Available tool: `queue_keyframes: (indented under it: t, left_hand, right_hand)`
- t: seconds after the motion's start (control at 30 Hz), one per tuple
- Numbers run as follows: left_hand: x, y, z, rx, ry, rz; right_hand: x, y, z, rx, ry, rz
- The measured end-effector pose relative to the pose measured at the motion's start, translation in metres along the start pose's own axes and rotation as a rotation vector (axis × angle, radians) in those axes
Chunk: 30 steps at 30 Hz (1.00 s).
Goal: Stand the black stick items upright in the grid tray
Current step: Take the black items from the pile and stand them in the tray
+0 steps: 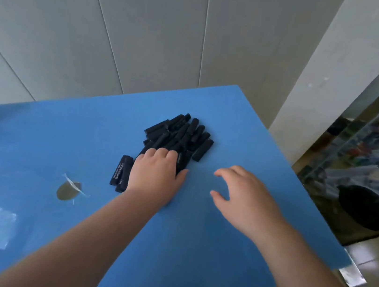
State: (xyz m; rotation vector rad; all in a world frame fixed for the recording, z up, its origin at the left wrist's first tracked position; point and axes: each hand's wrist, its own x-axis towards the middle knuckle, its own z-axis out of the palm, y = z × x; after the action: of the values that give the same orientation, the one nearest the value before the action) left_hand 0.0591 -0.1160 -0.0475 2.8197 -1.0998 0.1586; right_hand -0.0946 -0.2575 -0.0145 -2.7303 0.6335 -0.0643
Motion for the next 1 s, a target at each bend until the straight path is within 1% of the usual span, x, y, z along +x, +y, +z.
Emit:
queue_keyframes:
  t: [0.1, 0.27, 0.37, 0.43, 0.53, 0.63, 0.7, 0.8, 0.83, 0.93, 1.0]
  left_hand:
    - [0.010, 0.009, 0.001, 0.029, 0.006, -0.048]
    - [0.017, 0.016, -0.001, -0.102, -0.068, -0.150]
    - [0.012, 0.014, -0.008, -0.169, -0.074, -0.225]
    - [0.006, 0.010, -0.014, -0.276, -0.051, -0.311]
    - [-0.007, 0.001, -0.022, -0.499, -0.031, -0.428]
    - [-0.023, -0.004, -0.027, -0.658, 0.033, -0.478]
    - [-0.031, -0.004, -0.029, -0.836, 0.058, -0.558]
    - [-0.039, -0.001, -0.031, -1.092, 0.058, -0.679]
    - [-0.040, 0.000, -0.031, -1.137, 0.066, -0.701]
    - [-0.044, 0.003, -0.034, -1.130, 0.111, -0.706]
    - [-0.047, 0.005, -0.037, -1.156, 0.103, -0.701]
  right_hand:
    - [0.009, 0.010, 0.002, 0.006, -0.041, -0.055]
    - [0.020, 0.022, 0.005, 0.028, -0.079, -0.107]
    - [0.024, 0.026, 0.008, 0.030, -0.112, -0.137]
    - [0.028, 0.027, 0.010, 0.039, -0.135, -0.156]
    - [0.037, 0.022, 0.015, 0.026, -0.165, -0.174]
    - [0.043, 0.005, 0.025, -0.097, -0.152, -0.224]
    - [0.048, -0.007, 0.032, -0.150, -0.145, -0.257]
    - [0.059, -0.021, 0.042, -0.161, -0.139, -0.303]
    - [0.062, -0.025, 0.044, -0.156, -0.134, -0.297]
    - [0.069, -0.030, 0.050, -0.134, -0.114, -0.253]
    - [0.069, -0.029, 0.053, -0.122, -0.088, -0.237]
